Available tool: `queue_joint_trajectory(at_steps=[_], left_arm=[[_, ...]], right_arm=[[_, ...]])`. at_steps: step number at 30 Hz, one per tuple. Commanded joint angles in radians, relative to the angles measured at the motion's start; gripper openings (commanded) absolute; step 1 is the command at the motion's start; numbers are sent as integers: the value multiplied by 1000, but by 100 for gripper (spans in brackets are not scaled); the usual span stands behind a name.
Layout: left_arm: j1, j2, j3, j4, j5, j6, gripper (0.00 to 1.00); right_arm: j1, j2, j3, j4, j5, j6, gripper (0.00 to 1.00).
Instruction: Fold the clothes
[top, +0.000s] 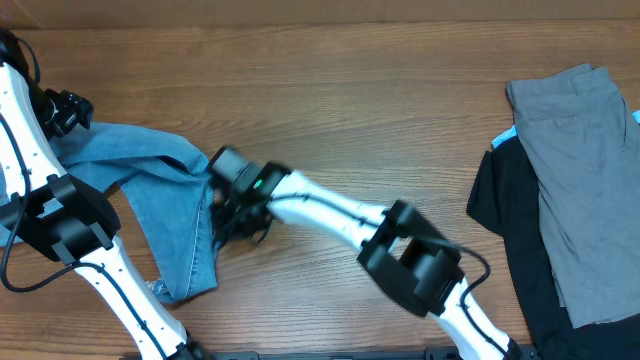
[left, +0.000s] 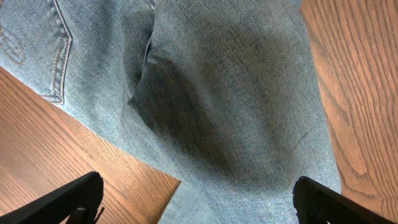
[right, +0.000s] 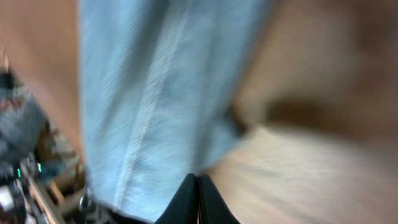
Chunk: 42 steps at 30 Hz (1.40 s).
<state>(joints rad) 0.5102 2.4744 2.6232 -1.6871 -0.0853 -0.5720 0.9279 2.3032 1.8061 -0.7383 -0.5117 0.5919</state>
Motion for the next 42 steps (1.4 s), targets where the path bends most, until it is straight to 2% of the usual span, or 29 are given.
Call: queue_joint_trajectory(at_steps=[1,6,10,12,13,15,18,19,20,25,33,34,39,40,41,42], left_arm=[[-10,2,8,-3,8,17,100],[-10,2,8,-3,8,20,100],[-10,2,8,-3,8,19,100],[-10,2,8,-2,8,18,100],[-10,2,8,-3,8,19,100],[-10,2,8,-3,8,19,100],[-10,2,9,-3,8,19,100],[-10,2,8,-3,8,19,100],[-10,2,8,-3,8,19,100],[-10,2,8,-3,10,19,100],[-10,2,8,-3,108,19,100],[-10,2,8,-3,112,19,100],[-10,2,8,-3,112,19,100],[-10,2,8,-3,112,19,100],[-10,2,8,-3,111,19,100],[-10,2,8,-3,111,19,100]], right_arm=[[-101,10,0,-19,33,7,4],[-226,10,2,-64,18,2,4],[-274,10,2,-72,-198,-156,4],[-264,10,2,-84,-245,-178,12],[-253,10,2,-90,-250,-178,18],[-211,10,0,-93,-249,-178,39],[-113,11,0,-69,-229,-169,84],[-78,11,0,-57,-204,-146,95],[-56,11,0,-48,-183,-123,100],[59,11,0,40,-144,12,100],[149,32,0,118,-145,61,99],[159,42,0,127,-148,60,95],[152,69,0,151,-193,92,42],[143,77,0,154,-205,100,18],[138,80,0,156,-209,108,4],[133,82,0,156,-207,116,4]])
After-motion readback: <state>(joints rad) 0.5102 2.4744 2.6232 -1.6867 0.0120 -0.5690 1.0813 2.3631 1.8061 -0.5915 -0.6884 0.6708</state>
